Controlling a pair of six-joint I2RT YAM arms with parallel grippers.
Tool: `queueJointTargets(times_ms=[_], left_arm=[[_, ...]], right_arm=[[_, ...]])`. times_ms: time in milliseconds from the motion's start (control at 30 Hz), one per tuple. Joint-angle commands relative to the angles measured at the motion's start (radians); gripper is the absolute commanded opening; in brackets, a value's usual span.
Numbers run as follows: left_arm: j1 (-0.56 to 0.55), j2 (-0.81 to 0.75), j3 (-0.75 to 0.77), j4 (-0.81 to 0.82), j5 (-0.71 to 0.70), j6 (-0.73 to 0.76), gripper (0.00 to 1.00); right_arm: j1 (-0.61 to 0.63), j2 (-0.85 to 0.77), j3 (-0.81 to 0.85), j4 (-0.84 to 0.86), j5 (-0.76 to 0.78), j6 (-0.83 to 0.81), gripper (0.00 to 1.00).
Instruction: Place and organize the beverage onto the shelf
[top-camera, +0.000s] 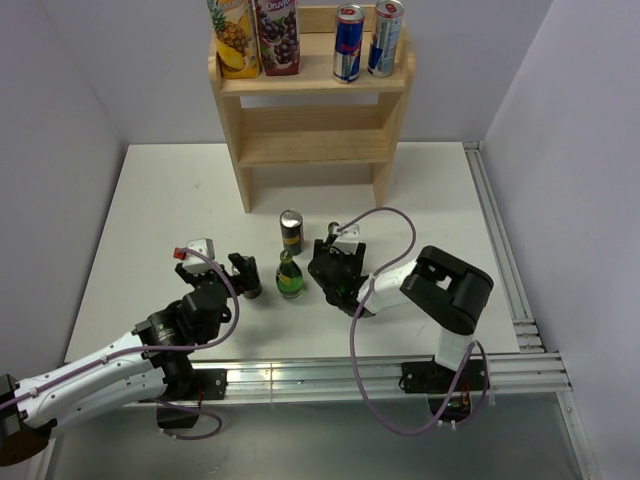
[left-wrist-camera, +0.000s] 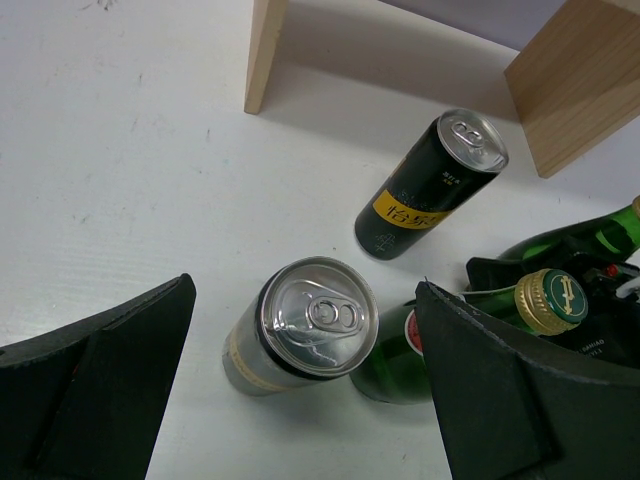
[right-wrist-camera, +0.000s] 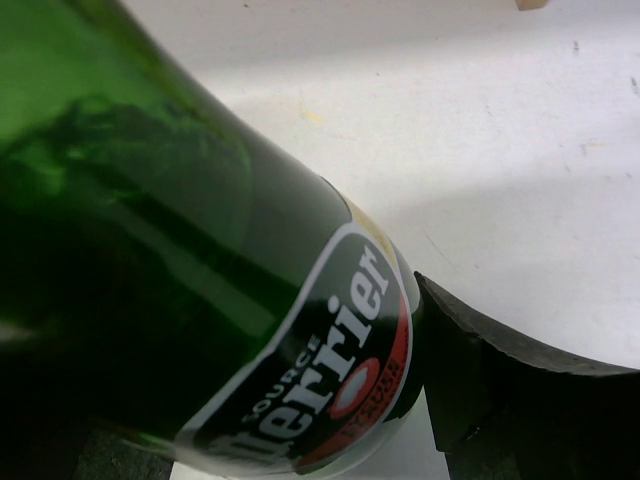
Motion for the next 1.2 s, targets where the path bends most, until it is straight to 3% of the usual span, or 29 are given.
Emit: queueJointTargets(times_ms=[0,533,767,1000,1167], left_arm=[[-0.006,0.003,0.019,0.013,0.008,0.004,0.99],[-0.006,0.019,0.024,0.010,0.003,-0.001,0.99],[-0.006,0.025,0.025,0.004,-0.003,-0.004,0.99],[-0.006,0.020,0.022,0.008,-0.009,-0.014,0.99],[-0.006,0.005,0.019,0.001,-0.018,-0.016,0.99]], right_arm=[[0.020,-0.094,-0.018,-0.029,0.088,0.008,0.00],[0.059,-0.224,-0.024,-0.059,0.125,-0.033,0.00],[0.069,-0.376,0.039,-0.101,0.125,-0.125,0.00],[0.066,-0.441,0.237,-0.132,0.029,-0.271,0.00],[0.051,-0.338,0.459,-0.189,-0.065,-0.331,0.00]])
